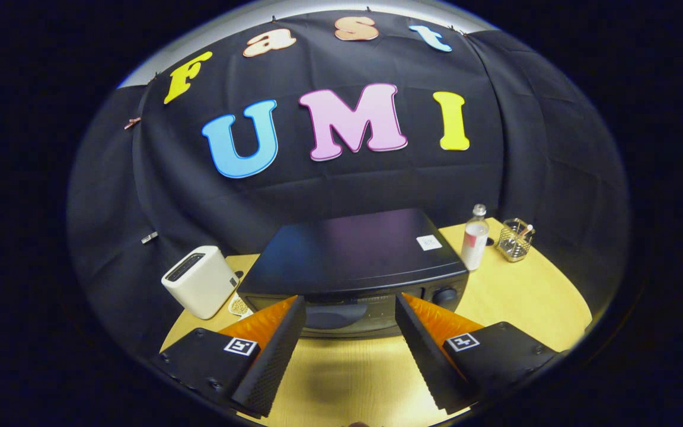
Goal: Open the toaster oven, put the food inside, and close the toaster oven door.
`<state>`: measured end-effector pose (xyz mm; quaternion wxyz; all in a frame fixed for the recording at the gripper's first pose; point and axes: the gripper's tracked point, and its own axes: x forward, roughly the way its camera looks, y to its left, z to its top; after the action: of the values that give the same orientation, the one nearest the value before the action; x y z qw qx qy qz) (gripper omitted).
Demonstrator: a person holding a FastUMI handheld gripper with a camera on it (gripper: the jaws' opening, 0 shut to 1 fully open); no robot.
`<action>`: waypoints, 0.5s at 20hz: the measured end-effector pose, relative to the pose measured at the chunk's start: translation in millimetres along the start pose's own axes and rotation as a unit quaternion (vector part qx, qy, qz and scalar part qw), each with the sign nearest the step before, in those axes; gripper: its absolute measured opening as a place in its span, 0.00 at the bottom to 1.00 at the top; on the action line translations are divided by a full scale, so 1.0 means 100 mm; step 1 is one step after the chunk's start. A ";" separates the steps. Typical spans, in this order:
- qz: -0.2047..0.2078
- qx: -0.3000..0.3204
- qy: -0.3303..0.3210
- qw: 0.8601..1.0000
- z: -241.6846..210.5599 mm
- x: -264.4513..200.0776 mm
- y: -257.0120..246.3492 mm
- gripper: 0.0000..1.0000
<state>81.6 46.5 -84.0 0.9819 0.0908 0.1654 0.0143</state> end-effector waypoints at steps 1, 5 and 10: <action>-0.002 -0.003 -0.016 1.000 0.12 -0.09 -0.07 0.99; -0.014 -0.030 -0.085 0.996 0.62 -0.50 -0.37 0.99; -0.047 -0.034 -0.133 0.989 0.90 -1.04 -0.77 0.99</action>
<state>13.0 -50.4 18.7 0.9973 0.0510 0.0370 -0.0389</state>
